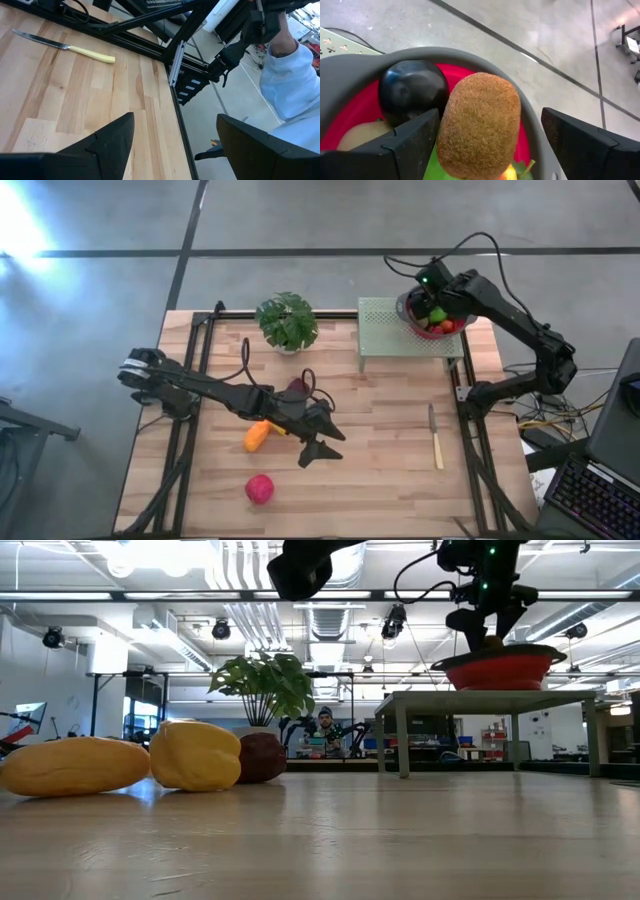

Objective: Pick & Place Fruit
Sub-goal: Put the brown kiwi into the red strainer bowl on the shelf, then put the yellow mango into the red strainer bowl on the shelf

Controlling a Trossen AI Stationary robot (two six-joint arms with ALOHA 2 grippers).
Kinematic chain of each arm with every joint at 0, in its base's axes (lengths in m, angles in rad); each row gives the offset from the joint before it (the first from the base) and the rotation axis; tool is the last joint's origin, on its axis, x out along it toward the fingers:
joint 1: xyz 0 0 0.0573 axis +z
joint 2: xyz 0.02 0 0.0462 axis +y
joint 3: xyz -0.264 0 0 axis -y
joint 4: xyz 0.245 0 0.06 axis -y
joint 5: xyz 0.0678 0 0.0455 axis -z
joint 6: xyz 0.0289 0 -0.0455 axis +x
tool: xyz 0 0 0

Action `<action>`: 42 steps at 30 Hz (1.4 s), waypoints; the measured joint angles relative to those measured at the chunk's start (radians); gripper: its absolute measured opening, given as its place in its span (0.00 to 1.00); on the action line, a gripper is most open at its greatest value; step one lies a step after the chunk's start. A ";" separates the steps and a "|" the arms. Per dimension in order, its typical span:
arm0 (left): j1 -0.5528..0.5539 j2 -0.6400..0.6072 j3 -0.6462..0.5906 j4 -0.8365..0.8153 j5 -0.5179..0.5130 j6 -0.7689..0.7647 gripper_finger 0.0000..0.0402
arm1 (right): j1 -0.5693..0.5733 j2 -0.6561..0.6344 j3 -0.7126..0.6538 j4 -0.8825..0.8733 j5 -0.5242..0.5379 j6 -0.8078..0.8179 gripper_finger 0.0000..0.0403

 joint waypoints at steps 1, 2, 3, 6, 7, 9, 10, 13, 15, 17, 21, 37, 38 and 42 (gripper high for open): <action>0.000 0.000 0.000 0.000 0.000 0.002 0.71 | 0.000 -0.006 0.000 0.001 0.002 -0.003 0.86; 0.000 0.000 0.000 0.000 0.000 0.010 0.71 | 0.000 -0.012 0.001 0.002 0.002 -0.012 0.87; 0.000 0.000 0.000 0.000 0.000 0.021 0.71 | 0.000 -0.018 0.005 0.001 0.002 -0.020 0.87; 0.000 0.000 0.000 -0.006 0.000 0.030 0.71 | 0.002 -0.042 0.025 0.000 0.003 -0.028 0.85; 0.001 0.000 0.000 -0.017 0.000 0.026 0.71 | 0.004 -0.052 0.030 0.000 0.001 -0.034 0.84; 0.001 0.000 0.000 -0.047 0.000 0.032 0.71 | 0.018 -0.074 0.038 0.000 -0.004 -0.045 0.82; 0.001 0.000 0.000 -0.064 0.000 0.043 0.71 | 0.026 -0.085 0.039 0.000 -0.011 -0.050 0.81; -0.001 0.000 0.000 -0.116 0.000 0.093 0.71 | 0.056 -0.122 0.042 0.000 -0.075 -0.061 0.77; -0.003 0.000 0.000 -0.178 0.000 0.128 0.71 | 0.084 -0.148 0.039 0.000 -0.125 -0.064 0.75; -0.012 0.000 0.005 -0.248 -0.012 0.155 0.71 | 0.122 -0.174 0.034 -0.008 -0.157 -0.063 0.73; -0.057 -0.001 0.013 -0.376 -0.115 0.181 0.71 | 0.231 -0.220 0.027 -0.034 -0.160 -0.042 0.68; -0.380 -0.002 0.050 -0.729 -0.430 -0.070 0.71 | 0.747 -0.265 -0.042 -0.026 -0.153 0.180 0.61; -0.398 -0.002 0.062 -0.766 -0.450 -0.112 0.71 | 0.762 -0.259 -0.047 -0.026 -0.151 0.189 0.61; -0.447 -0.003 0.116 -0.974 -0.571 -0.408 0.71 | 0.804 -0.226 -0.050 -0.026 -0.104 0.218 0.61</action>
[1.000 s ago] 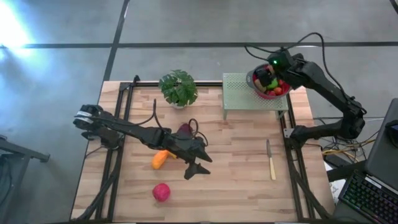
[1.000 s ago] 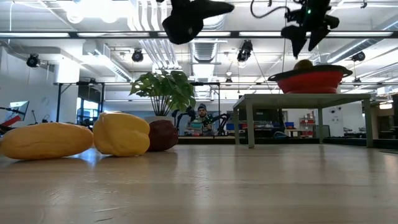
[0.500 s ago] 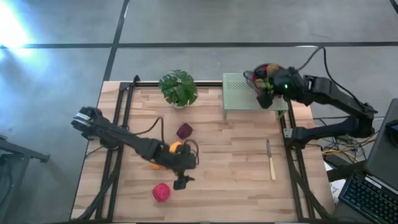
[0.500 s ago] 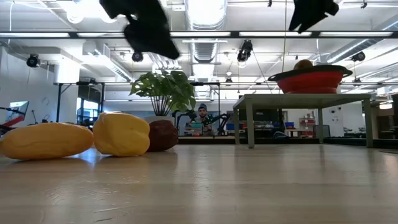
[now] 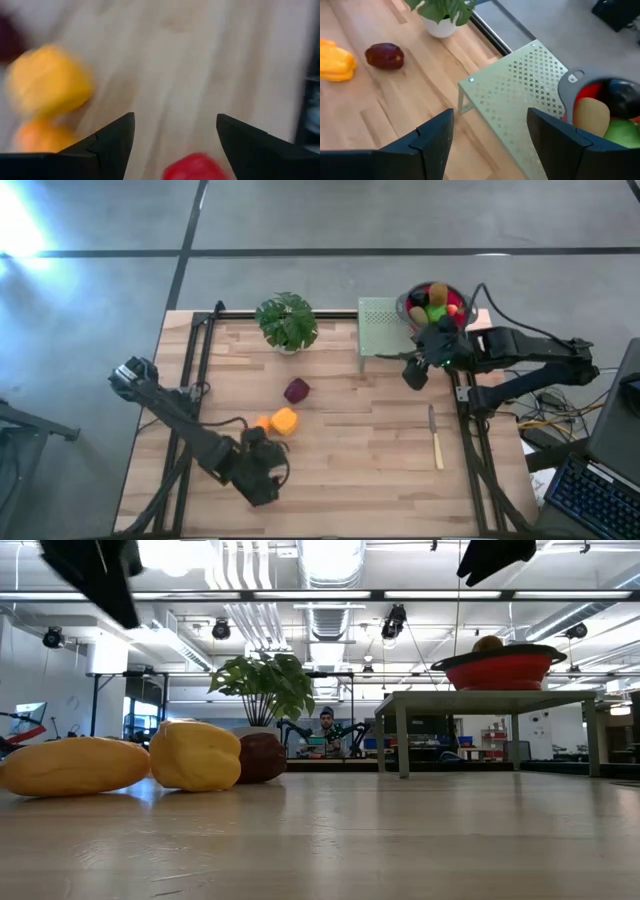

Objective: Pick & Place Fruit
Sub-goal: Put the yellow mango into the red strainer bowl on the shelf

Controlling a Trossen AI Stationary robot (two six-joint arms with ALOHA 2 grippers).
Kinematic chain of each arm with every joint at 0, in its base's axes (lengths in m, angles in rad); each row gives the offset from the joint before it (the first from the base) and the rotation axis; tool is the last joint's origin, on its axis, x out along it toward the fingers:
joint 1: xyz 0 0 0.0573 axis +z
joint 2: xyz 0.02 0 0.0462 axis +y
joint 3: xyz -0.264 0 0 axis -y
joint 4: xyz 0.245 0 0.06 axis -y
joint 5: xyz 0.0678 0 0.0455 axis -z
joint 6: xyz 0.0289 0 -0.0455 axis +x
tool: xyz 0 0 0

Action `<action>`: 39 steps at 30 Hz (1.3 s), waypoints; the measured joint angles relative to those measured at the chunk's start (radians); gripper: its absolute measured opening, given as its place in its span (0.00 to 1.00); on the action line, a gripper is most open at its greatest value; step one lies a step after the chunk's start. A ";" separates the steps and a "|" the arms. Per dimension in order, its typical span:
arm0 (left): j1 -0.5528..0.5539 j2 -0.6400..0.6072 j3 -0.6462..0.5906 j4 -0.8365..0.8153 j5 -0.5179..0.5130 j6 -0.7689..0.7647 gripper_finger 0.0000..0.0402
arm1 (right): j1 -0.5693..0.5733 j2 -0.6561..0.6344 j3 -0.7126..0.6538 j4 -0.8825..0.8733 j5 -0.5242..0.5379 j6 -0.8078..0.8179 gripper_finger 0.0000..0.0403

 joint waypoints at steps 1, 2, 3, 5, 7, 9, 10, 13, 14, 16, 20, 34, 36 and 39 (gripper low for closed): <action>-0.007 0.000 0.006 -0.055 -0.016 -0.066 0.71 | 0.004 0.009 0.000 0.001 0.010 0.001 0.62; -0.015 0.000 0.008 -0.105 -0.028 -0.127 0.71 | 0.005 0.018 0.000 0.001 0.015 0.000 0.62; -0.020 0.000 0.008 -0.147 -0.042 -0.182 0.71 | 0.005 0.025 0.000 0.001 0.021 0.000 0.63; -0.023 -0.001 -0.003 -0.190 -0.057 -0.278 0.71 | 0.005 0.041 0.000 0.001 0.031 0.000 0.64; -0.023 0.000 -0.024 -0.224 -0.057 -0.357 0.71 | 0.005 0.052 0.000 0.002 0.032 0.000 0.65; -0.020 0.000 -0.042 -0.233 -0.057 -0.416 0.71 | 0.005 0.059 -0.001 0.002 0.033 0.000 0.66; -0.017 0.000 -0.052 -0.230 -0.058 -0.445 0.71 | 0.005 0.060 -0.001 0.001 0.033 0.000 0.67; -0.014 0.000 -0.091 -0.244 -0.038 -0.516 0.71 | 0.005 0.059 -0.001 0.001 0.033 0.001 0.68; -0.011 0.000 -0.105 -0.245 -0.027 -0.533 0.71 | 0.004 0.058 -0.001 0.001 0.033 0.002 0.69; -0.006 0.000 -0.137 -0.250 -0.004 -0.557 0.71 | 0.004 0.056 -0.001 0.001 0.033 0.001 0.69; 0.011 0.000 -0.193 -0.269 0.036 -0.591 0.71 | 0.004 0.055 -0.001 0.001 0.033 0.000 0.70; 0.085 0.000 -0.365 -0.052 0.085 -0.521 0.66 | 0.004 0.055 -0.001 0.001 0.033 -0.005 0.63; 0.100 0.000 -0.387 -0.028 0.094 -0.495 0.66 | 0.004 0.055 -0.001 0.001 0.033 -0.005 0.62; 0.118 0.000 -0.413 -0.025 0.104 -0.472 0.66 | 0.004 0.055 -0.001 0.001 0.033 -0.006 0.60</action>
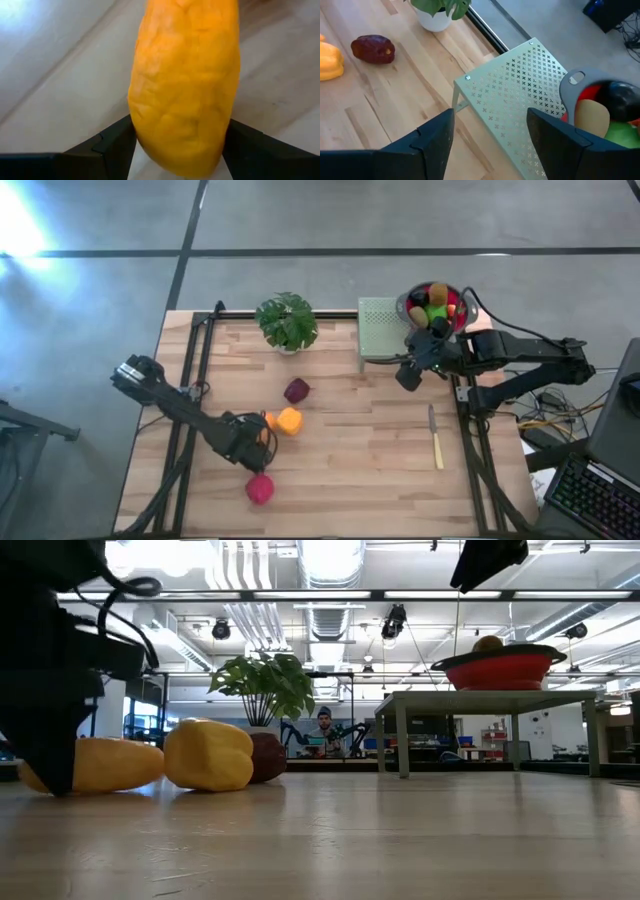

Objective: Pick & Place Fruit
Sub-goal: Put the yellow mango into the red strainer bowl on the shelf

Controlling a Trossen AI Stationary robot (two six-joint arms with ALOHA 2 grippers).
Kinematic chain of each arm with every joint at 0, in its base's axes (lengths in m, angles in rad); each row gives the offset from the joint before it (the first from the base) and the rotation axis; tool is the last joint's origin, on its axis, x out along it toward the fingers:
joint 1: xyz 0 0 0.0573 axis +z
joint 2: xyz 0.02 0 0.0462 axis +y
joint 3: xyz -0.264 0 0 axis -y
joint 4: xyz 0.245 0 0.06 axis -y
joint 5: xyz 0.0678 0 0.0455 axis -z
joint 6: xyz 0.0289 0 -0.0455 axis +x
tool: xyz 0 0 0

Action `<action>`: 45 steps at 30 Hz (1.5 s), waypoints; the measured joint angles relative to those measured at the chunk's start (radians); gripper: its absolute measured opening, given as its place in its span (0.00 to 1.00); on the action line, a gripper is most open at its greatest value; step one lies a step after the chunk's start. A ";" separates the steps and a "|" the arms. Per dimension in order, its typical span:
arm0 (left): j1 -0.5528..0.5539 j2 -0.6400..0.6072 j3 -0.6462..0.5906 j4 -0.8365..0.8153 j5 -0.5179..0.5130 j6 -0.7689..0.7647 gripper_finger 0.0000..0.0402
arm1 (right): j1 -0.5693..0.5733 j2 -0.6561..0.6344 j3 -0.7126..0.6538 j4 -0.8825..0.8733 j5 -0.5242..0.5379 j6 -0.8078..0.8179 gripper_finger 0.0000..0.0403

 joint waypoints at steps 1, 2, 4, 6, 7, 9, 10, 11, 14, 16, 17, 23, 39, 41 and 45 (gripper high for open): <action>0.004 0.000 -0.003 0.000 0.000 0.006 0.65 | 0.000 0.000 0.000 0.000 0.000 -0.002 0.59; 0.006 0.000 -0.005 0.003 0.000 0.020 0.65 | 0.000 0.000 0.000 0.000 0.000 -0.006 0.59; 0.005 0.000 -0.005 0.004 -0.001 0.042 0.63 | 0.000 0.000 0.000 0.000 -0.001 -0.024 0.57; 0.005 -0.001 -0.002 0.005 0.000 0.062 0.61 | 0.000 0.002 0.000 0.001 -0.002 -0.045 0.56; 0.005 -0.003 0.000 0.006 0.002 0.072 0.59 | 0.000 0.003 0.000 0.001 -0.002 -0.051 0.56; 0.005 -0.011 0.001 0.005 0.004 0.082 0.56 | 0.000 0.004 0.000 0.002 -0.002 -0.054 0.55; 0.005 -0.016 0.002 0.005 0.004 0.091 0.54 | 0.000 0.004 0.000 0.002 -0.002 -0.056 0.55; 0.005 -0.021 0.004 0.005 0.004 0.095 0.53 | 0.000 0.004 0.000 0.002 -0.002 -0.056 0.54; 0.005 -0.050 0.004 0.005 0.002 0.098 0.51 | 0.000 0.004 0.000 0.002 -0.003 -0.056 0.53; 0.002 -0.079 0.004 0.004 -0.003 0.098 0.51 | 0.000 0.004 -0.002 0.004 -0.003 -0.062 0.52; -0.001 -0.097 0.004 0.005 -0.007 0.098 0.51 | 0.000 0.004 -0.005 0.008 -0.002 -0.071 0.51; -0.029 -0.241 0.004 0.009 -0.068 0.093 0.51 | 0.034 0.004 -0.055 0.122 -0.048 -0.158 0.48; -0.082 -0.498 0.001 0.698 -0.111 0.624 0.52 | 0.230 0.004 -0.262 0.862 -0.426 -0.519 0.43; -0.082 -0.484 0.001 0.781 -0.098 0.717 0.52 | 0.237 0.004 -0.285 0.942 -0.427 -0.510 0.45; -0.070 -0.454 0.001 0.899 -0.131 0.901 0.52 | 0.242 0.004 -0.334 1.114 -0.428 -0.485 0.51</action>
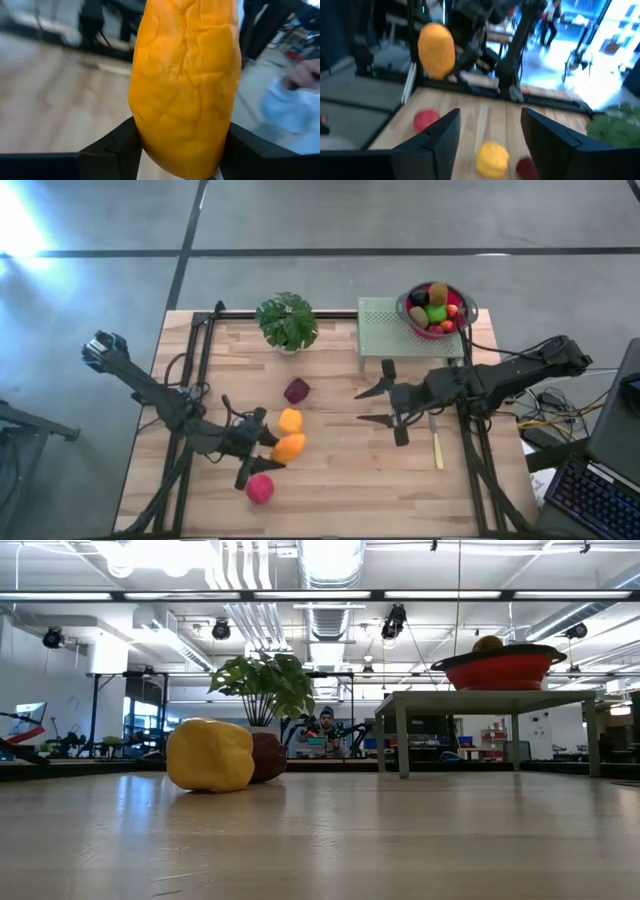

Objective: Pick & Place Fruit
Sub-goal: Put the yellow mango into the red strainer bowl on the shelf

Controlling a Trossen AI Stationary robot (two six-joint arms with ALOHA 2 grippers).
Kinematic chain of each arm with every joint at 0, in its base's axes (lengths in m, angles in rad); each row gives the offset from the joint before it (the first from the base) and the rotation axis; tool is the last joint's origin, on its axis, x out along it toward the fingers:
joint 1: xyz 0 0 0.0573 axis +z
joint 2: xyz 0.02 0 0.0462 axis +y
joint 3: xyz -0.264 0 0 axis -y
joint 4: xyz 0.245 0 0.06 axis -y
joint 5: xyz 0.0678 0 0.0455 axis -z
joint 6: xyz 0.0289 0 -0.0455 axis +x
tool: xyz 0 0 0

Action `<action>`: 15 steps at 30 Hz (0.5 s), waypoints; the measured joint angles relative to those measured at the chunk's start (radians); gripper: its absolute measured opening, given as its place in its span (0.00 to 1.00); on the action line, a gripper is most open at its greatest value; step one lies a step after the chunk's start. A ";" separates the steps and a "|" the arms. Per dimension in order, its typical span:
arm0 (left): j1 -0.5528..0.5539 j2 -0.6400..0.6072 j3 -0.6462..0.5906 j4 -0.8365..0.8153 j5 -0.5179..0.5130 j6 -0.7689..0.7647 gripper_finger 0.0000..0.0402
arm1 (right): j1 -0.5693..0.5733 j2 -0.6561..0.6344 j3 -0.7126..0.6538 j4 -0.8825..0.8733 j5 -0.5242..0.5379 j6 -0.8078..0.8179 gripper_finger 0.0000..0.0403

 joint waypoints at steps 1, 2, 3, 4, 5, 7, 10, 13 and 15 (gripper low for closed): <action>0.006 0.008 0.000 0.024 -0.021 0.049 0.52 | 0.000 0.000 -0.013 0.039 0.000 0.007 0.53; 0.011 0.019 0.000 0.055 -0.045 0.102 0.52 | 0.000 0.000 -0.025 0.073 0.000 0.011 0.55; 0.017 0.029 0.000 0.088 -0.065 0.157 0.52 | 0.000 0.000 -0.034 0.096 0.000 0.018 0.58; 0.023 0.040 0.000 0.116 -0.082 0.215 0.52 | 0.000 0.001 -0.042 0.118 0.001 0.019 0.61; 0.031 0.051 0.000 0.146 -0.087 0.272 0.52 | 0.000 0.002 -0.044 0.136 0.001 0.024 0.64; 0.050 0.073 0.000 0.213 -0.088 0.372 0.52 | 0.000 0.001 -0.044 0.160 0.000 0.043 0.70; 0.082 0.102 0.000 0.300 -0.089 0.492 0.52 | 0.000 0.007 -0.044 0.198 0.000 0.045 0.79; 0.128 0.131 0.000 0.391 -0.089 0.580 0.52 | 0.000 0.013 -0.045 0.235 0.000 0.040 0.86; 0.168 0.151 0.005 0.428 -0.088 0.622 0.52 | 0.000 0.013 -0.045 0.246 0.000 0.025 0.89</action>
